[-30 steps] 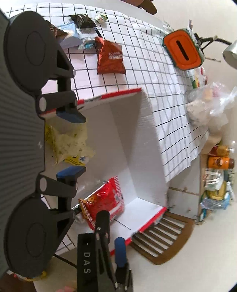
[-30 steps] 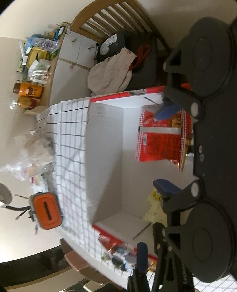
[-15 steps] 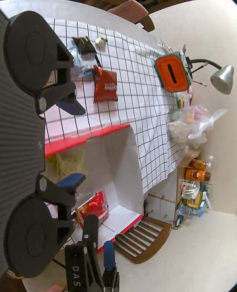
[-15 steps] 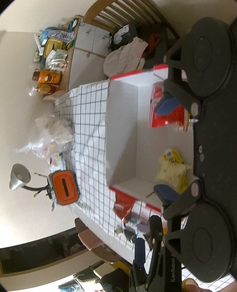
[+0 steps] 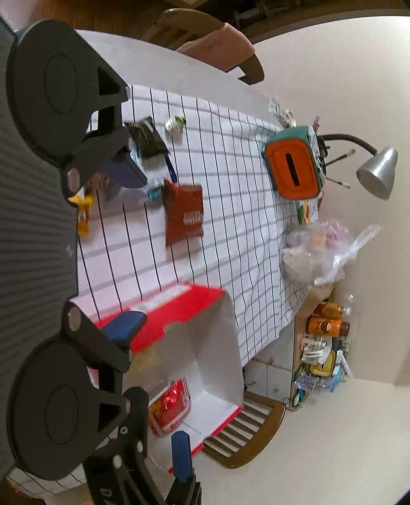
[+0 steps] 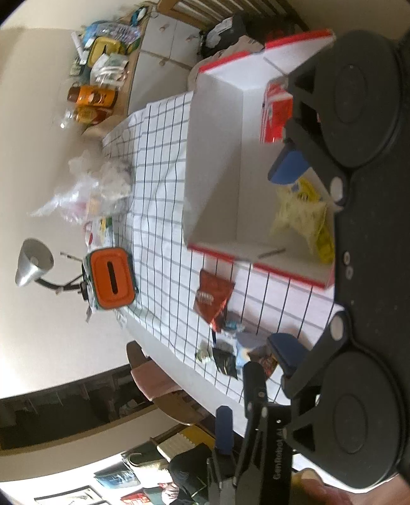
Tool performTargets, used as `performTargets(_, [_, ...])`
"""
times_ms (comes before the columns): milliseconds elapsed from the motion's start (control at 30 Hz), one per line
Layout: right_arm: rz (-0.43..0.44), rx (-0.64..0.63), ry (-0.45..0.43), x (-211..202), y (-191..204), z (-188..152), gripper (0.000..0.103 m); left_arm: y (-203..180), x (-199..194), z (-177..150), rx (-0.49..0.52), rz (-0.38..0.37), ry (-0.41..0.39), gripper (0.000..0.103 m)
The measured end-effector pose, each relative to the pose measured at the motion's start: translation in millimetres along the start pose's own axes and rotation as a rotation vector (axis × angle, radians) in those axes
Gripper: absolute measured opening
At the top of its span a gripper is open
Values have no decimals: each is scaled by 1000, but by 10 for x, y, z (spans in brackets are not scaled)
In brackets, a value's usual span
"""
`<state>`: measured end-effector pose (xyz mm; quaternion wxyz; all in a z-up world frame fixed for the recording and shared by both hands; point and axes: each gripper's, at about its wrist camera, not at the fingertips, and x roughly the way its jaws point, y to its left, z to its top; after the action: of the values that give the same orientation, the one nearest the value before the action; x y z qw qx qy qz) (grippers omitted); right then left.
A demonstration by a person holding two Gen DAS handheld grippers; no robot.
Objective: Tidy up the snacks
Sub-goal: 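Grasp the small yellow packet with the right tool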
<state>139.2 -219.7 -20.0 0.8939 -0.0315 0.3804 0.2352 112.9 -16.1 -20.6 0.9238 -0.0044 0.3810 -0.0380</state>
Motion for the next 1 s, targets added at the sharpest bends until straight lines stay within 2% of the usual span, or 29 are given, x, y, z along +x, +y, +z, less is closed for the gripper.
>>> performTargets(267, [-8, -40, 45, 285, 566, -77, 102, 675, 220, -140, -22, 6, 57, 89])
performTargets(533, [11, -65, 121, 706, 990, -190, 102, 1119, 535, -318, -24, -7, 136, 89])
performTargets(1000, [51, -289, 248, 1532, 1424, -385, 93, 1310, 957, -425, -21, -37, 227, 89])
